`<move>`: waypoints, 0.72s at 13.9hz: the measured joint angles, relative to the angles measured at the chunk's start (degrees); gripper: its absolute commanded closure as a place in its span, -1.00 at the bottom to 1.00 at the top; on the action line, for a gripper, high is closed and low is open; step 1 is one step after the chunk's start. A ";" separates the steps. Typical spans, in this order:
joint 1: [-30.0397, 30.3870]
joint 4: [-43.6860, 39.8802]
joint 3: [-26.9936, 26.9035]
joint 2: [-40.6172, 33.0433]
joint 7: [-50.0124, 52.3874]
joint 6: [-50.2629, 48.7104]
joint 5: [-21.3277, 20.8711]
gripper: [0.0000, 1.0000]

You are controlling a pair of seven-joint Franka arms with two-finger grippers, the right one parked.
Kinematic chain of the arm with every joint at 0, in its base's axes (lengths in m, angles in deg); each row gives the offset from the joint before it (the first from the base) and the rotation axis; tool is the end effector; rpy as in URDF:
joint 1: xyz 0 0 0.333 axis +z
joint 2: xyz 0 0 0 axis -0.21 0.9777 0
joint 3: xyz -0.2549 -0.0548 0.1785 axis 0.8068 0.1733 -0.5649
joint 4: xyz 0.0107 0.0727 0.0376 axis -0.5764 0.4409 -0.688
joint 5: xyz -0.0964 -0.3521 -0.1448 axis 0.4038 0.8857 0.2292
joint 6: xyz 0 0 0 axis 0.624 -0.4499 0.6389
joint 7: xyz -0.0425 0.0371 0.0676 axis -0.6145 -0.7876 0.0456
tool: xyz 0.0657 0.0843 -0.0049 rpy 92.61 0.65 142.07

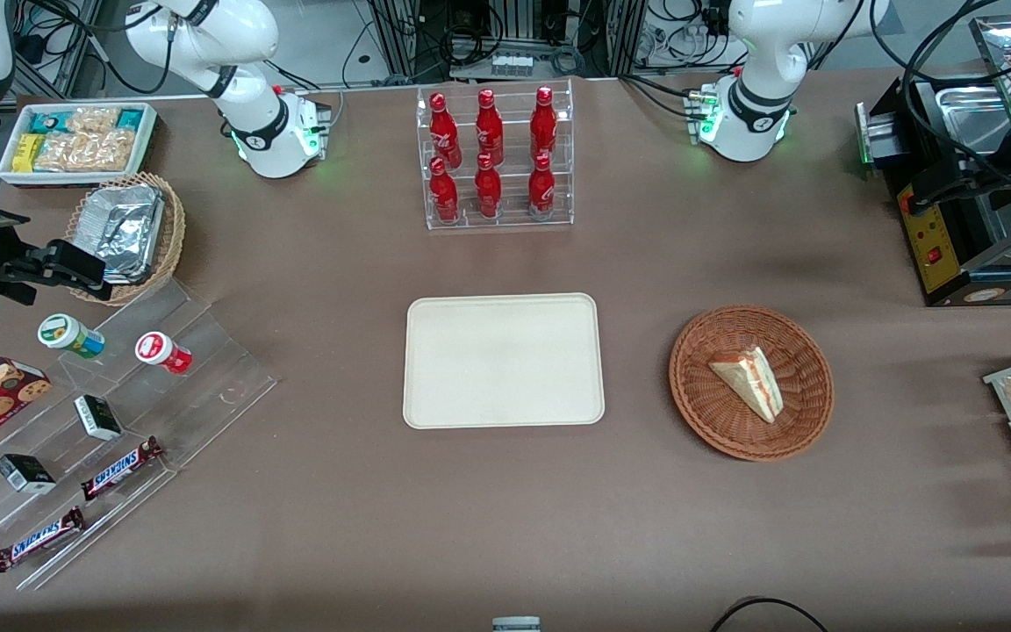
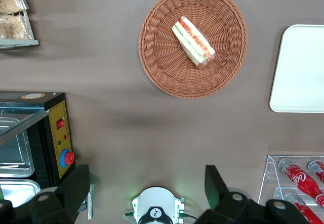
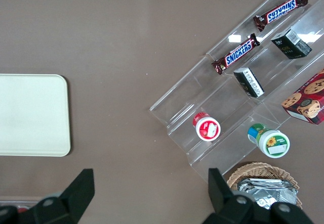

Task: Place sandwich from basket to tray
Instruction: 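Move the left gripper from rest over the wicker basket's sandwich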

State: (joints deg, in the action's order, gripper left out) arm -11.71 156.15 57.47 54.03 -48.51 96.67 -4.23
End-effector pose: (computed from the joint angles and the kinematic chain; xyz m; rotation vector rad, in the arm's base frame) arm 0.5193 -0.0047 0.6469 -3.1220 -0.0507 0.2485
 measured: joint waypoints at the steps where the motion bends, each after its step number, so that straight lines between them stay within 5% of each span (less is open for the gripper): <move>1: -0.10 0.00 0.00 0.04 0.01 -0.03 0.00 -1.00; 10: -0.62 2.68 0.00 8.23 6.86 9.54 -1.59 -1.00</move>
State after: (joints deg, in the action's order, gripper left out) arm -12.33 158.83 57.48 62.26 -41.65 106.21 -5.82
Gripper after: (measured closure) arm 0.000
